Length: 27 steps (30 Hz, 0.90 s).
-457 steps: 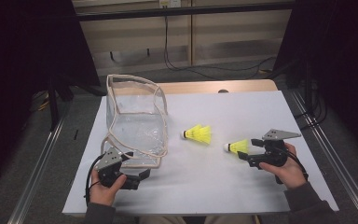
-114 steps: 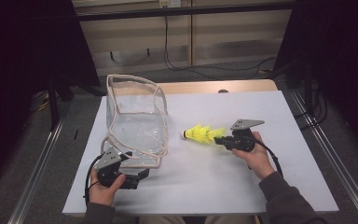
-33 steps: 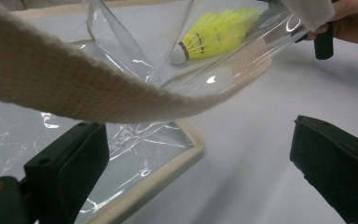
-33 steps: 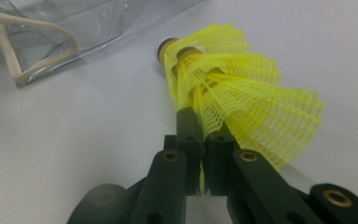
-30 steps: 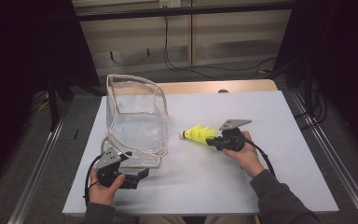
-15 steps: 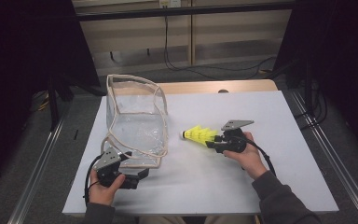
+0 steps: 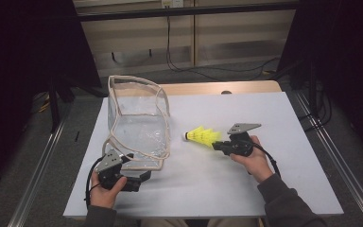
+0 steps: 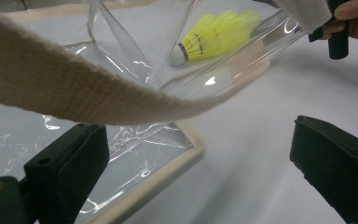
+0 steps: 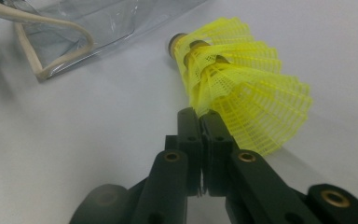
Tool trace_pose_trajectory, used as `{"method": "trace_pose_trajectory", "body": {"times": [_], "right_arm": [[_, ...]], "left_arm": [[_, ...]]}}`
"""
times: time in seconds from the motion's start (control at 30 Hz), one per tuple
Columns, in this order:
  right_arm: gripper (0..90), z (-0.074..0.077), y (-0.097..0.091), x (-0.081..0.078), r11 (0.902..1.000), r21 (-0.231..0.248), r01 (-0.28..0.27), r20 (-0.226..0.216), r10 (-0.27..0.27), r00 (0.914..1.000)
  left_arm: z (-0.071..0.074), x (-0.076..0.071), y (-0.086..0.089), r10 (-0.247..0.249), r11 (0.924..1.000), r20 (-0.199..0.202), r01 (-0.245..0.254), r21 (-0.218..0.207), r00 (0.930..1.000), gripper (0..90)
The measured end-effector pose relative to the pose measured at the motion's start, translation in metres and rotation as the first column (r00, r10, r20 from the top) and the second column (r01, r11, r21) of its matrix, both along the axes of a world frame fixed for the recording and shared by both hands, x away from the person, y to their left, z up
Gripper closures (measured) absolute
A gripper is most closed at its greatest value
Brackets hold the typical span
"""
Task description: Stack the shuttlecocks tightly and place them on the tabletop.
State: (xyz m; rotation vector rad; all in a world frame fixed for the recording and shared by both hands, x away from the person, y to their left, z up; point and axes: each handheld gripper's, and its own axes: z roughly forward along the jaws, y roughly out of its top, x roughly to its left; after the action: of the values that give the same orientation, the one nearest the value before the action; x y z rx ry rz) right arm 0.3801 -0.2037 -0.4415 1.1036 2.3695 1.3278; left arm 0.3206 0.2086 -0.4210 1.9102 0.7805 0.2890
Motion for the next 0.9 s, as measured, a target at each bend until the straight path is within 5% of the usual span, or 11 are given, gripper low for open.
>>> {"method": "trace_pose_trajectory", "body": {"times": [0.4, 0.67, 0.9], "right_arm": [[85.9, -0.003, 0.009, 0.001, 1.0000, -0.006, -0.003, -0.010, 0.003, 0.9999], [65.4, -0.004, 0.011, 0.003, 0.9993, -0.014, 0.034, 0.004, -0.034, 0.9994], [57.5, -0.004, 0.020, 0.007, 0.9982, -0.027, 0.053, 0.010, -0.053, 0.9985]], "left_arm": [[0.000, 0.000, 0.000, -0.001, 1.0000, -0.001, 0.001, -0.001, 1.0000, 4.6], [-0.001, 0.000, 0.000, -0.002, 1.0000, -0.003, 0.002, -0.002, 1.0000, 4.6], [-0.001, 0.001, 0.001, -0.001, 1.0000, -0.002, 0.001, -0.001, 1.0000, 4.6]]}}
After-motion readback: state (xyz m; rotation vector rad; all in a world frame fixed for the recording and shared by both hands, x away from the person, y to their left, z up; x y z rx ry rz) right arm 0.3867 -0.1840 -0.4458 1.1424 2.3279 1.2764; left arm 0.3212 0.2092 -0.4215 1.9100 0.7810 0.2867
